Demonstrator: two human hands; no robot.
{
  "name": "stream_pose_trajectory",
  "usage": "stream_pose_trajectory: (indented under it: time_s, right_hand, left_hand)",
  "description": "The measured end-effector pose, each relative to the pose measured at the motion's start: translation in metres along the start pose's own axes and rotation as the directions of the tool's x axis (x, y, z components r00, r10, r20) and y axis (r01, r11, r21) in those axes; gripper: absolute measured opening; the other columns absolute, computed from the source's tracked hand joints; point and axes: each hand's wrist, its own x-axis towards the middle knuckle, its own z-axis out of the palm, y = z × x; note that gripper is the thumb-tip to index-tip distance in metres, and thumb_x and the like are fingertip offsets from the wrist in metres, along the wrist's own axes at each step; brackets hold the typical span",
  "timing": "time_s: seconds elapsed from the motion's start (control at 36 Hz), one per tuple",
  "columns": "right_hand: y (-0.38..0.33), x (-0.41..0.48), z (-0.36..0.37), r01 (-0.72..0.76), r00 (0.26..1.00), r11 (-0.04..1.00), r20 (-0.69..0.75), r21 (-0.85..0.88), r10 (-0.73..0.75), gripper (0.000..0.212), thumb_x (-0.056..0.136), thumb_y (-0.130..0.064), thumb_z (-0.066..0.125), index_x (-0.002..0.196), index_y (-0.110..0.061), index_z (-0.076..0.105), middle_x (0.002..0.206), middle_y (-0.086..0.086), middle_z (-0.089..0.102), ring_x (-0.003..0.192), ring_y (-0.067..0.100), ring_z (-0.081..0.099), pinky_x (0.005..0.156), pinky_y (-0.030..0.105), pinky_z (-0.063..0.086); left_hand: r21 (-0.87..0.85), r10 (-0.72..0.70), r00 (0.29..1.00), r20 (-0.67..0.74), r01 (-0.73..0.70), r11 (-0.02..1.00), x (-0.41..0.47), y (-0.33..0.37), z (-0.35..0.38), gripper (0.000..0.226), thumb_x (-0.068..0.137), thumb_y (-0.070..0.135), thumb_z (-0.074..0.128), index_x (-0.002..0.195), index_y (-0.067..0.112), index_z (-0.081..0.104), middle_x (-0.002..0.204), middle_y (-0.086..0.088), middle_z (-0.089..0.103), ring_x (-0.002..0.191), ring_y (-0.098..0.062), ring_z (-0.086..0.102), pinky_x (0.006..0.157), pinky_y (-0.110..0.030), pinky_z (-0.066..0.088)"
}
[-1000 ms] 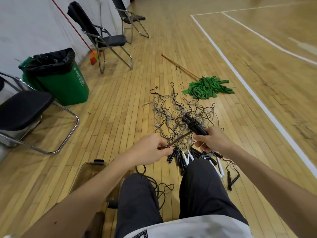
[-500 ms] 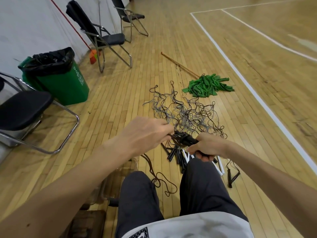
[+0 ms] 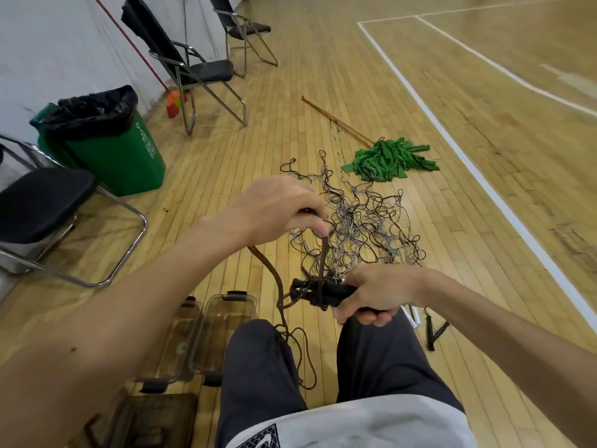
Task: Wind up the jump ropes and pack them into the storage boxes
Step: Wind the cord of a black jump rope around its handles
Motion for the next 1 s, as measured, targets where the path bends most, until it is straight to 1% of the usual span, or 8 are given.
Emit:
stream_pose_trajectory:
  time_s: [0.17,0.31,0.39,0.5,0.67,0.78,0.89,1.0]
  right_hand:
    - [-0.012,-0.016,0.005,0.101,0.993,0.99,0.066,-0.094,-0.095,0.024,0.097,-0.023,0.066,0.077,-0.012,0.058,0.053,-0.001,0.051,0.045,0.015,0.042,0.053,0.028,0.033]
    - [-0.018,-0.026,0.008,0.203,0.975,0.972,0.119,-0.117,-0.19,0.033,0.098,-0.022,0.065,0.071,-0.007,0.055,0.054,0.004,0.049,0.046,0.018,0.043,0.052,0.019,0.04]
    - [-0.019,-0.033,0.008,0.272,0.959,0.959,0.103,-0.077,-0.264,0.036,0.098,-0.019,0.065,0.069,-0.002,0.054,0.051,0.005,0.049,0.043,0.017,0.042,0.051,0.016,0.039]
    - [-0.017,-0.039,0.004,0.343,0.939,0.938,0.041,-0.049,-0.341,0.041,0.099,-0.018,0.065,0.079,0.016,0.053,0.059,0.02,0.052,0.047,0.022,0.044,0.051,0.015,0.04]
    - [-0.02,-0.039,0.008,0.394,0.916,0.915,-0.04,-0.086,-0.399,0.031,0.099,-0.022,0.064,0.084,0.005,0.058,0.058,0.002,0.055,0.052,0.016,0.049,0.056,0.019,0.041]
    - [-0.018,-0.037,0.009,0.412,0.908,0.911,-0.078,-0.008,-0.412,0.028,0.1,-0.018,0.062,0.099,0.01,0.06,0.064,0.004,0.052,0.058,0.016,0.049,0.056,0.019,0.042]
    - [-0.013,-0.038,0.008,0.419,0.908,0.891,-0.103,0.173,-0.407,0.009,0.102,-0.007,0.056,0.105,-0.003,0.063,0.063,-0.005,0.048,0.056,0.009,0.044,0.055,0.017,0.04]
    - [-0.011,-0.036,0.003,0.445,0.892,0.867,-0.193,0.223,-0.408,0.013,0.103,-0.008,0.052,0.109,0.001,0.06,0.065,-0.002,0.048,0.056,0.011,0.042,0.053,0.018,0.038]
  left_hand:
    - [-0.243,-0.085,0.991,0.1,0.107,0.964,0.007,-0.001,0.005,0.048,0.076,0.066,0.054,0.086,0.024,0.076,0.076,0.016,0.065,0.072,-0.001,0.058,0.063,-0.02,0.038]
    - [-0.473,-0.135,0.977,0.162,0.197,0.859,0.01,0.005,0.017,0.044,0.074,0.058,0.065,0.086,0.018,0.079,0.076,0.001,0.072,0.071,-0.016,0.063,0.065,-0.035,0.05]
    - [-0.616,-0.163,0.969,0.184,0.243,0.75,0.007,0.003,0.024,0.025,0.079,0.043,0.073,0.081,0.019,0.078,0.07,-0.002,0.07,0.061,-0.015,0.056,0.057,-0.029,0.044]
    - [-0.759,-0.214,0.957,0.196,0.287,0.585,-0.001,-0.003,0.029,0.03,0.081,0.034,0.071,0.08,0.004,0.075,0.059,0.003,0.06,0.052,-0.013,0.045,0.048,-0.022,0.036]
    - [-0.804,-0.223,0.928,0.298,0.37,0.466,-0.015,-0.004,0.048,0.039,0.087,0.041,0.066,0.081,0.002,0.071,0.063,-0.004,0.058,0.057,-0.022,0.045,0.051,-0.025,0.035]
    - [-0.799,-0.209,0.9,0.383,0.436,0.415,-0.022,-0.008,0.066,0.039,0.086,0.058,0.063,0.073,0.022,0.07,0.064,0.002,0.059,0.055,-0.018,0.053,0.053,-0.02,0.041]
    - [-0.76,-0.278,0.874,0.398,0.484,0.434,-0.027,0.001,0.068,0.027,0.1,0.005,0.049,0.074,0.009,0.053,0.068,0.008,0.055,0.059,0.01,0.057,0.061,-0.008,0.046]
    - [-0.782,-0.348,0.836,0.425,0.533,0.325,-0.035,0.005,0.075,0.029,0.104,0.014,0.043,0.078,0.016,0.054,0.068,0.004,0.052,0.064,-0.008,0.047,0.063,-0.015,0.045]
